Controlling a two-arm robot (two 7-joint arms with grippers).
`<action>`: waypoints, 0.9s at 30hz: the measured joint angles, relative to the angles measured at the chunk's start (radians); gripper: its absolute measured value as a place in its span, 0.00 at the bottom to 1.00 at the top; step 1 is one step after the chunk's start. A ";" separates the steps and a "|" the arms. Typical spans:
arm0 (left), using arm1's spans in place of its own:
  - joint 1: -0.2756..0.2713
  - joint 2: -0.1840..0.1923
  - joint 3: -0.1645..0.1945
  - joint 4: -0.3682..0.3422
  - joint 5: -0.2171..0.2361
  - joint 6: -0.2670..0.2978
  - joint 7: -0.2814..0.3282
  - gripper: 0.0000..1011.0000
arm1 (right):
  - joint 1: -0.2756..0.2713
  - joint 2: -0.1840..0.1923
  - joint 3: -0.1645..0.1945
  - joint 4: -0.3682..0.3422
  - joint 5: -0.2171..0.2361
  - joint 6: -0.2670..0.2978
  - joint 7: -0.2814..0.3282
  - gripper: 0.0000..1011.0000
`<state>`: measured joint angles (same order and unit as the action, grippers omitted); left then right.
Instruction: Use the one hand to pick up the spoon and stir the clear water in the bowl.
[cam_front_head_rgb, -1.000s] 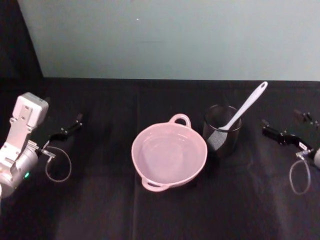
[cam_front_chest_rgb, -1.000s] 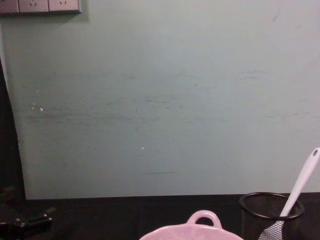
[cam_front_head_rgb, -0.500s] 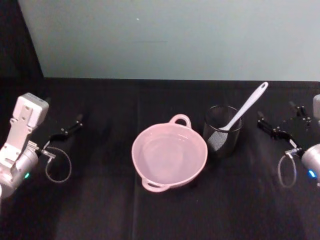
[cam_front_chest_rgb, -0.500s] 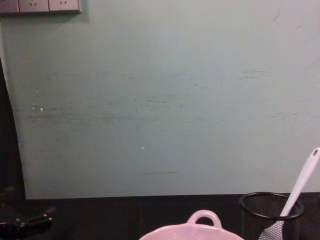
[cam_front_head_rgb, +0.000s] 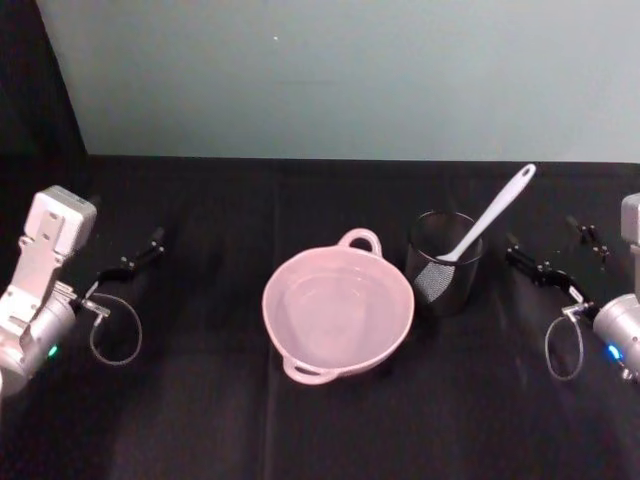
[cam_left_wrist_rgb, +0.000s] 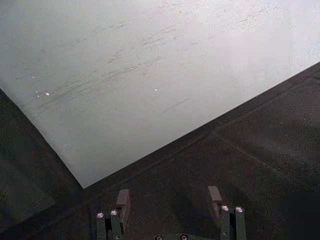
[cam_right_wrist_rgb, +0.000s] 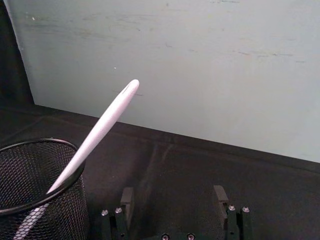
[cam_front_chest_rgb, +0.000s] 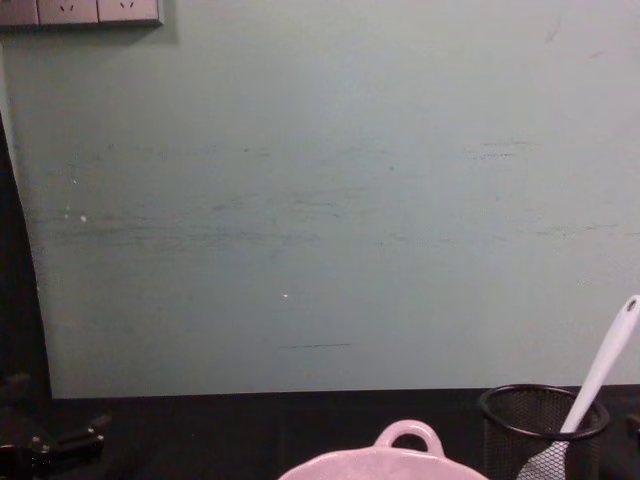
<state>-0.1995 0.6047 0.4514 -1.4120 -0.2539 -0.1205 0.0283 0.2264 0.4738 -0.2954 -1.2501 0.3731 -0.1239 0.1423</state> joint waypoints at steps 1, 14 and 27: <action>0.000 0.000 0.000 0.000 0.000 0.000 0.000 1.00 | 0.000 0.000 0.000 0.000 0.000 0.000 0.000 0.99; 0.000 0.000 0.000 0.000 0.000 0.000 0.000 1.00 | -0.001 0.003 -0.001 0.000 0.002 -0.003 0.000 0.99; 0.000 0.000 0.000 0.000 0.000 0.000 0.000 1.00 | -0.002 0.004 -0.001 -0.001 0.003 -0.005 0.001 0.99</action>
<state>-0.1995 0.6047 0.4514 -1.4120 -0.2539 -0.1205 0.0283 0.2242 0.4777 -0.2968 -1.2514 0.3760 -0.1286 0.1429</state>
